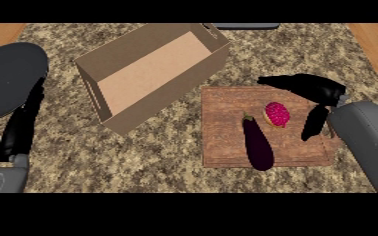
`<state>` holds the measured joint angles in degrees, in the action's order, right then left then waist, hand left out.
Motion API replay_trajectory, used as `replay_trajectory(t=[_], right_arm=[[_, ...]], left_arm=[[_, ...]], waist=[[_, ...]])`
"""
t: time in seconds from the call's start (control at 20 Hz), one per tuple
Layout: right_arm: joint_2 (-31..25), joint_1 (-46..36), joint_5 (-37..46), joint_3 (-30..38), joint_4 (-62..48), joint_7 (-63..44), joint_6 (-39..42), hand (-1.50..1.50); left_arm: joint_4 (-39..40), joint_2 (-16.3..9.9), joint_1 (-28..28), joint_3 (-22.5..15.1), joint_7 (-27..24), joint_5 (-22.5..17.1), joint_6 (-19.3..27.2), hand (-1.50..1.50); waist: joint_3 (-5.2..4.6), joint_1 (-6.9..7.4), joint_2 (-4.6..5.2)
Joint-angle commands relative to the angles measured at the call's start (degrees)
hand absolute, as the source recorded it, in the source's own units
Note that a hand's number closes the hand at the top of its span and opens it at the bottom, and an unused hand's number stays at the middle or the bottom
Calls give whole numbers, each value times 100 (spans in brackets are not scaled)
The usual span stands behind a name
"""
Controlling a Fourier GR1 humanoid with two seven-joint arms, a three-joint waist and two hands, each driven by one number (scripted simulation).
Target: Pick the cupcake from the cutting board and place it in the cardboard box
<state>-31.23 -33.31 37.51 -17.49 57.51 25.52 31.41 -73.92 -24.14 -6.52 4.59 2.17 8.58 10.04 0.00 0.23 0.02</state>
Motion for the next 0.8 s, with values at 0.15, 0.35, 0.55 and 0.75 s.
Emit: replay_trajectory(t=[0.15, 0.35, 0.55, 0.75], right_arm=[[133, 302, -97, 304, 971, -105, 649, -150], [98, 439, -90, 553, 1431, -191, 975, -150], [318, 683, 436, 200, 1573, -649, 788, -150], [576, 837, 795, 144, 1255, -765, 578, -150]], left_arm=[[351, -128, -350, 330, 57, -30, -316, 0], [249, 90, -35, 337, -306, 197, -135, 0], [-281, 170, 237, 293, 64, 160, -271, 0], [-204, 239, 258, 332, -58, 233, -317, 0]], waist=[[-3, -51, -10], [-2, -30, -6], [-1, -13, -10], [0, -5, -2]])
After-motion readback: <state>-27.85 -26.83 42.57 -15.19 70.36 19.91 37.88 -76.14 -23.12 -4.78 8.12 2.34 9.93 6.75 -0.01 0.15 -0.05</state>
